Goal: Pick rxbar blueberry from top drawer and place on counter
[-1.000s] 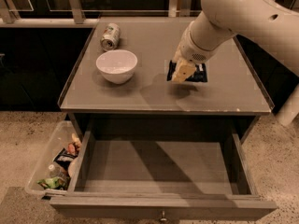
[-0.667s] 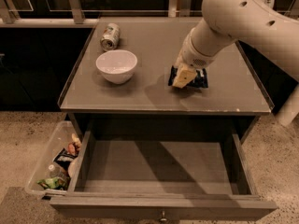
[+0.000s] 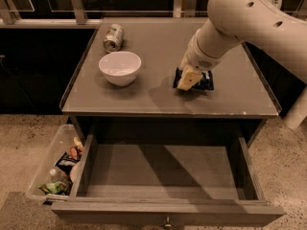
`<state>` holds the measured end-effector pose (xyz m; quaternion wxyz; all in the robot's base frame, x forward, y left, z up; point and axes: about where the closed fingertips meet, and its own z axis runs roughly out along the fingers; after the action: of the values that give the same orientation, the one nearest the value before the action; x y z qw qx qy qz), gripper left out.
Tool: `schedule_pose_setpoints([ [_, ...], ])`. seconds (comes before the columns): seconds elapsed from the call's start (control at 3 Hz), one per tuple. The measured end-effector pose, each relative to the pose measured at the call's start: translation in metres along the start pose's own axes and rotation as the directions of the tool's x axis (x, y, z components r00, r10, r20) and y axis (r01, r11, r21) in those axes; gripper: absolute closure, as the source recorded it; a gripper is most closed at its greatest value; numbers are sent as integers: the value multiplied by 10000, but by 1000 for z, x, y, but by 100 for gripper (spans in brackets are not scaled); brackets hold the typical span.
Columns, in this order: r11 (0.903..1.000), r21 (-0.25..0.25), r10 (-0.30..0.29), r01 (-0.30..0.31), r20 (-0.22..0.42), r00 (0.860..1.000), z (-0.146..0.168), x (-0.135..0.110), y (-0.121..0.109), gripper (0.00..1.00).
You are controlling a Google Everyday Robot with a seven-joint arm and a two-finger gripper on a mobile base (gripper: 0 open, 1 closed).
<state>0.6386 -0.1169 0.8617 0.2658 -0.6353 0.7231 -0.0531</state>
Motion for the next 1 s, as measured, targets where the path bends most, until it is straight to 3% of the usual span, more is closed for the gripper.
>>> schedule_pose_setpoints([
  [1.0, 10000, -1, -1, 1, 0, 10000, 0, 0, 0, 11],
])
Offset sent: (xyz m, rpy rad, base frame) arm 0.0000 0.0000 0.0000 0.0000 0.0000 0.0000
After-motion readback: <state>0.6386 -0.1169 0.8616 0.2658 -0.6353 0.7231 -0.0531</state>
